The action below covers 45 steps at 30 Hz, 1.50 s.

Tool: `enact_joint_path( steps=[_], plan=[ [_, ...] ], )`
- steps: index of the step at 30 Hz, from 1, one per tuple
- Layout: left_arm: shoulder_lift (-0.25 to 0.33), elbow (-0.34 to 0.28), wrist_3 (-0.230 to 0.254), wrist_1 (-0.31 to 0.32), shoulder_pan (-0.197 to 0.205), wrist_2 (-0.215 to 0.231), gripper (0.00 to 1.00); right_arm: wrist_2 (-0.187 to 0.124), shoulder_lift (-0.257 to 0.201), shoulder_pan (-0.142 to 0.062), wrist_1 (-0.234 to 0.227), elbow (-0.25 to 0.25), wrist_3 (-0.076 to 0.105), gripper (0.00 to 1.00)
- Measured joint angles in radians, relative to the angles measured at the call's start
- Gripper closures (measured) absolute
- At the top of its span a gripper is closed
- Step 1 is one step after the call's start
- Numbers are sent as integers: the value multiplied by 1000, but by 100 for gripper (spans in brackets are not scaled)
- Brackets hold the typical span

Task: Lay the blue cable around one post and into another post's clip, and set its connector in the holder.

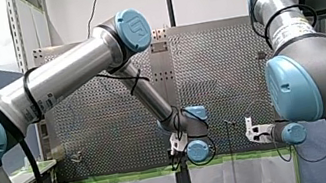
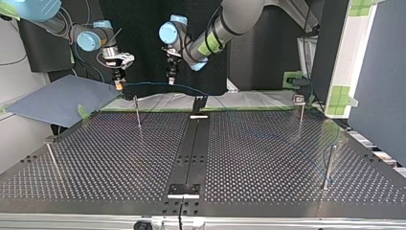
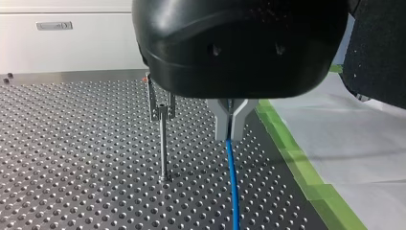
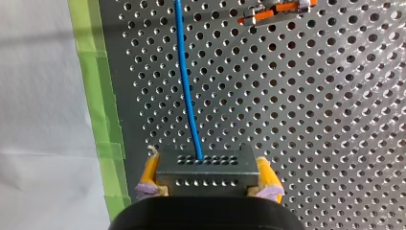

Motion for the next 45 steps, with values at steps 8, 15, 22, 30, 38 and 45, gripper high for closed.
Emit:
enact_joint_path(
  steps=[8, 15, 22, 30, 38, 45],
  plan=[
    [0, 0, -2, -1, 1, 5, 98, 1, 0, 0, 3, 0, -4, 100],
    [-1, 0, -18, 3, 2, 6, 98, 5, 0, 0, 6, 0, -7, 100],
    [-1, 0, -26, 2, 4, 6, 80, 7, 0, 1, 6, 0, -8, 100],
    [-1, 0, -31, 2, 7, -6, 49, 7, 0, 2, 6, 0, -9, 100],
    [-1, 0, -42, 4, 13, -15, 49, 7, 0, 3, 6, 0, -9, 100],
    [-1, 0, -41, 3, 23, -13, 47, 8, 0, 5, 6, 0, -10, 100]
  ],
)
